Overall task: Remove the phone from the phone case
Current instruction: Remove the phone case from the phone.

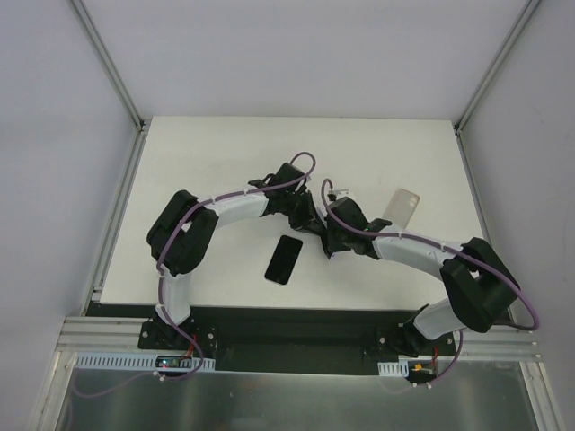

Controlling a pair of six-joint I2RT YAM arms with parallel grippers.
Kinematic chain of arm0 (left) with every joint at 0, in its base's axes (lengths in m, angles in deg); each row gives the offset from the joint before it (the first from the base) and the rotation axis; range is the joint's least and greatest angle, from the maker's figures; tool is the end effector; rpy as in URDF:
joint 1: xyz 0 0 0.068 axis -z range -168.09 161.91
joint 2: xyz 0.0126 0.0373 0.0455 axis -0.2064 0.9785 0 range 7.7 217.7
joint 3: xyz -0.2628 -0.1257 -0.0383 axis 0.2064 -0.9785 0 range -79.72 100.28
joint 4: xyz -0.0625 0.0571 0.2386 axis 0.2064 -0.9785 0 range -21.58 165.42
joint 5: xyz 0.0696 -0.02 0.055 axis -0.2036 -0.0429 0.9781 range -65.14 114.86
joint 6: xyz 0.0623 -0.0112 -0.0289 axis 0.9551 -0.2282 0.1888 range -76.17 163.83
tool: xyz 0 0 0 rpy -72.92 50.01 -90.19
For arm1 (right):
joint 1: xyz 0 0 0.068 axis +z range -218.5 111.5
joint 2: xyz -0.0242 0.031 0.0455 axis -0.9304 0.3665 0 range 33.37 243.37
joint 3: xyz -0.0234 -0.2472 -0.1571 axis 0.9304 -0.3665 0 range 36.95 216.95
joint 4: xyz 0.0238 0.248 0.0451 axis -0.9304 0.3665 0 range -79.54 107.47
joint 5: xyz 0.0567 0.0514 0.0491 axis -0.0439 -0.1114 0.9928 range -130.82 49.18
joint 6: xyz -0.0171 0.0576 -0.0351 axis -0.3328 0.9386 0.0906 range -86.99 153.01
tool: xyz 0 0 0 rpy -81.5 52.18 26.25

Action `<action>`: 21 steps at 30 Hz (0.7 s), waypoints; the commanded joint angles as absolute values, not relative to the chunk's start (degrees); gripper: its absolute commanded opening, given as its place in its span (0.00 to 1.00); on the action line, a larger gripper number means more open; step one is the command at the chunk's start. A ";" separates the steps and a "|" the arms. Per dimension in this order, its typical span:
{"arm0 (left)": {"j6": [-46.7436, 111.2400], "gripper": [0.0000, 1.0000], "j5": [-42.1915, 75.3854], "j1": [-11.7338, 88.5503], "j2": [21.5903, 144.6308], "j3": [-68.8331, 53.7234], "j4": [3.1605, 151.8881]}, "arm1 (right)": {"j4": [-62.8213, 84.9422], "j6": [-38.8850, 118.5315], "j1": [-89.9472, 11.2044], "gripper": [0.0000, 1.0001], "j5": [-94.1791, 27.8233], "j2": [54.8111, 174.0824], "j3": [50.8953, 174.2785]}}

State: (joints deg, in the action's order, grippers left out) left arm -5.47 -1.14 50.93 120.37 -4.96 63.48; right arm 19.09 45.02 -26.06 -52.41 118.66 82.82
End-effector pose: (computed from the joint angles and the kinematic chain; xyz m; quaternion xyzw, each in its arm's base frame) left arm 0.3214 -0.2925 0.1840 -0.0051 0.9184 -0.3846 0.0928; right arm 0.2318 0.1964 0.1983 -0.2089 0.9059 0.0790 0.3598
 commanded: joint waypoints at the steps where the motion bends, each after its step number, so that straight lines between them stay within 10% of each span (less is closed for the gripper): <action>1: 3.84 0.00 12.91 50.05 124.95 -12.40 46.86 | 6.69 52.78 -32.19 0.01 -49.26 109.57 82.40; 21: 11.92 0.00 9.74 49.35 120.91 -13.90 45.45 | 4.37 31.27 -38.70 0.01 -24.91 111.33 81.16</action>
State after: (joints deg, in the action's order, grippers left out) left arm -2.52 -0.42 51.35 117.87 -8.11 66.93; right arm 8.81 36.52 -35.46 -30.38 115.30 75.80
